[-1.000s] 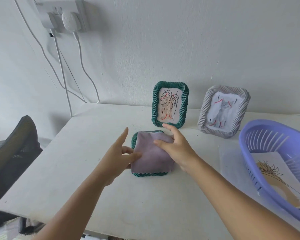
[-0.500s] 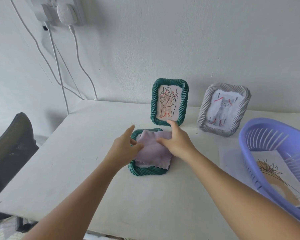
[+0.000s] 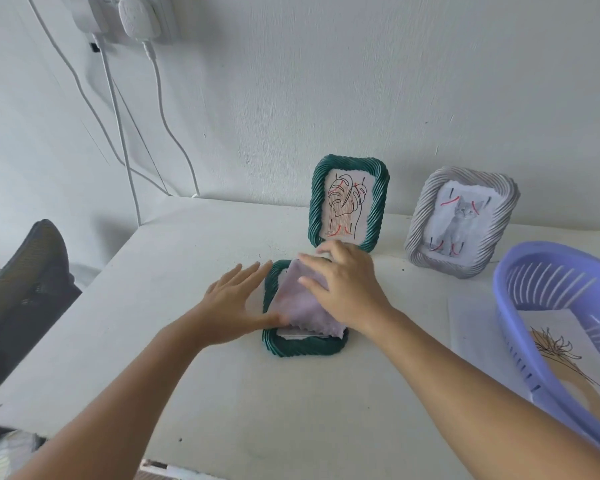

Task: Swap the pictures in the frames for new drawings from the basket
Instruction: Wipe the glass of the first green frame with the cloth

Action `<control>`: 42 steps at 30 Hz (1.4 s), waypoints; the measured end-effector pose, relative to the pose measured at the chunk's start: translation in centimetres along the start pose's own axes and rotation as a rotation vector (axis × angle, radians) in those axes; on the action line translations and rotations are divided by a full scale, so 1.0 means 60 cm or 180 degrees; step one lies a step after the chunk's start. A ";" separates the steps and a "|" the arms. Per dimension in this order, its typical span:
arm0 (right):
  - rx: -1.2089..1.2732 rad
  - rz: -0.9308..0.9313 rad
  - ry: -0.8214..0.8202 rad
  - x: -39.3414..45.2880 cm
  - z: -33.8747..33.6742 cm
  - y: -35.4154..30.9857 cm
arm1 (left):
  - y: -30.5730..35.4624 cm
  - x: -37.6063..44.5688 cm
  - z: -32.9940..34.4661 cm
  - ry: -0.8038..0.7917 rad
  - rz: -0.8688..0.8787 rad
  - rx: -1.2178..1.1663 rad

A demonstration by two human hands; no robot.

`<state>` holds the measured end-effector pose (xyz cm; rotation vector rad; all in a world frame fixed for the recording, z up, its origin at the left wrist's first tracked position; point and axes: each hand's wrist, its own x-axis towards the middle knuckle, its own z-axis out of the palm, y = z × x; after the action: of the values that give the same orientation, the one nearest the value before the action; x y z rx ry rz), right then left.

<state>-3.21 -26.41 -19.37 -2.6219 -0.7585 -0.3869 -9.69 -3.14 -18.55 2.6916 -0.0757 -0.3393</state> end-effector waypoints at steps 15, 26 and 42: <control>-0.0550 -0.0165 -0.0578 -0.027 0.009 0.010 | -0.037 0.006 0.018 -0.0304 0.0240 0.0426; -0.0268 0.0080 -0.0379 -0.026 0.032 -0.010 | -0.040 0.011 0.027 -0.0124 0.0186 0.0380; -0.0278 -0.0074 -0.0401 -0.019 0.021 0.025 | -0.040 0.011 0.026 -0.0139 0.0242 0.0349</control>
<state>-3.12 -27.56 -21.35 -2.7426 -0.8306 -0.2690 -9.42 -1.63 -21.06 2.7807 -0.2146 -0.3806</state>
